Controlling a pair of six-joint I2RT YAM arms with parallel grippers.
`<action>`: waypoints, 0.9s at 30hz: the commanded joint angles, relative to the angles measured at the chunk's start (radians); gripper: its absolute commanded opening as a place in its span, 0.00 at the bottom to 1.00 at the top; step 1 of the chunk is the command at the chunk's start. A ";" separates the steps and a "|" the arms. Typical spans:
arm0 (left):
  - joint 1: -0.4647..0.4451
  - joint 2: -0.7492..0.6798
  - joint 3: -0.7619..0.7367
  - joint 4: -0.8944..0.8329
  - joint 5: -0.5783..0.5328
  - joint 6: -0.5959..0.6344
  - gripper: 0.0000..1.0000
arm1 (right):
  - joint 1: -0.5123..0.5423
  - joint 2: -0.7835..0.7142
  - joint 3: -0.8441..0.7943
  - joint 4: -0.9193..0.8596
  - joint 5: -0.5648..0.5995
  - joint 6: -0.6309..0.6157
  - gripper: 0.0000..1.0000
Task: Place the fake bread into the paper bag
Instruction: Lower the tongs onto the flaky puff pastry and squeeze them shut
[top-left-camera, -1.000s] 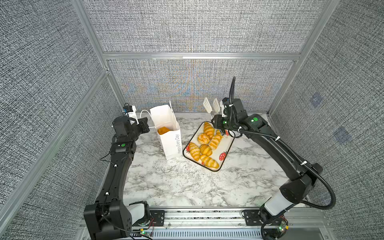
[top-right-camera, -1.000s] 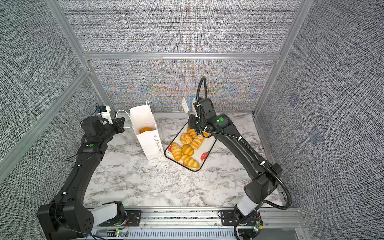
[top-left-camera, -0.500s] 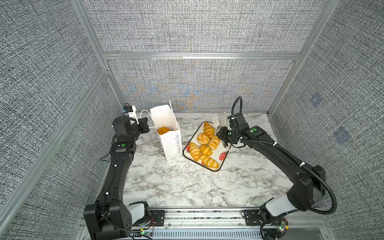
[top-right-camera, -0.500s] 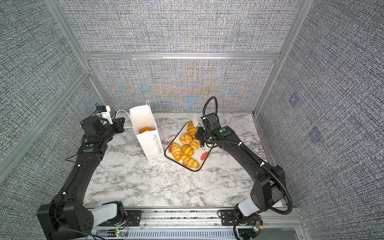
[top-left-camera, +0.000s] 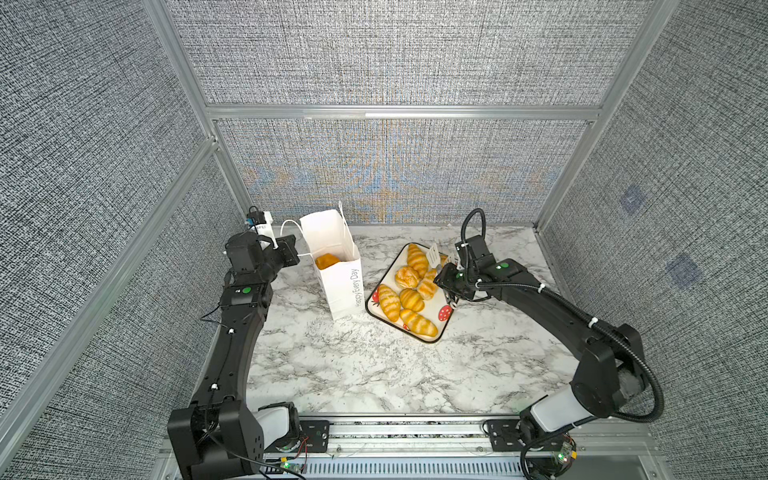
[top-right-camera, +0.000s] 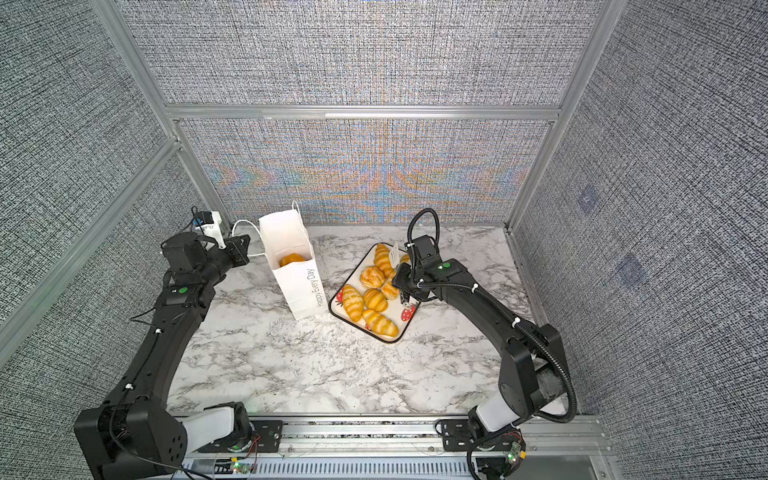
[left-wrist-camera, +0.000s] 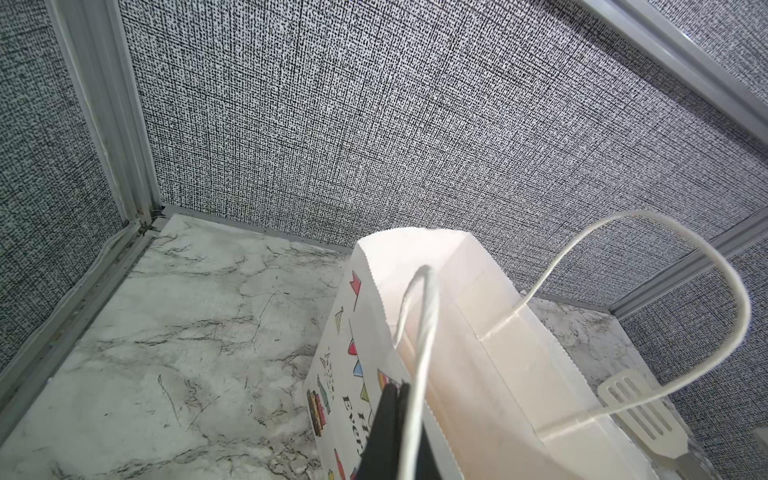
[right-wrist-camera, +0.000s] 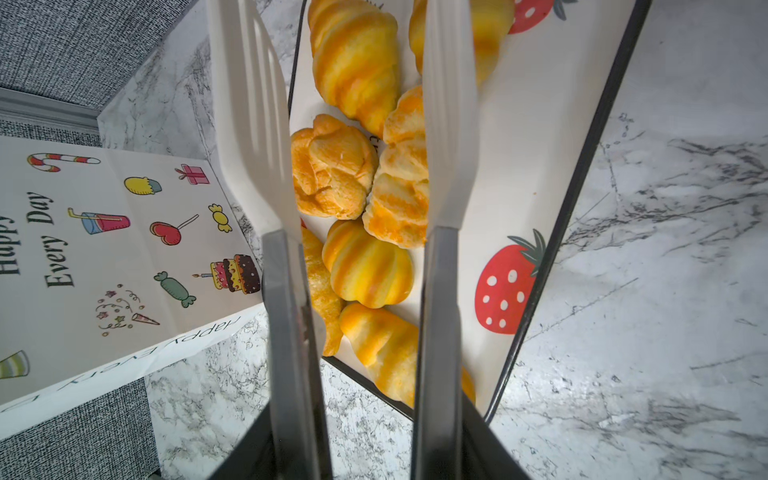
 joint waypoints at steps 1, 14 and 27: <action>0.001 0.000 -0.003 0.025 0.009 0.002 0.00 | -0.005 0.005 -0.009 0.034 -0.020 0.033 0.49; 0.001 0.000 -0.004 0.024 0.011 0.001 0.00 | -0.002 0.031 -0.055 0.032 -0.015 0.059 0.49; 0.002 -0.001 -0.004 0.024 0.012 -0.001 0.00 | 0.014 0.086 -0.052 0.046 -0.023 0.068 0.50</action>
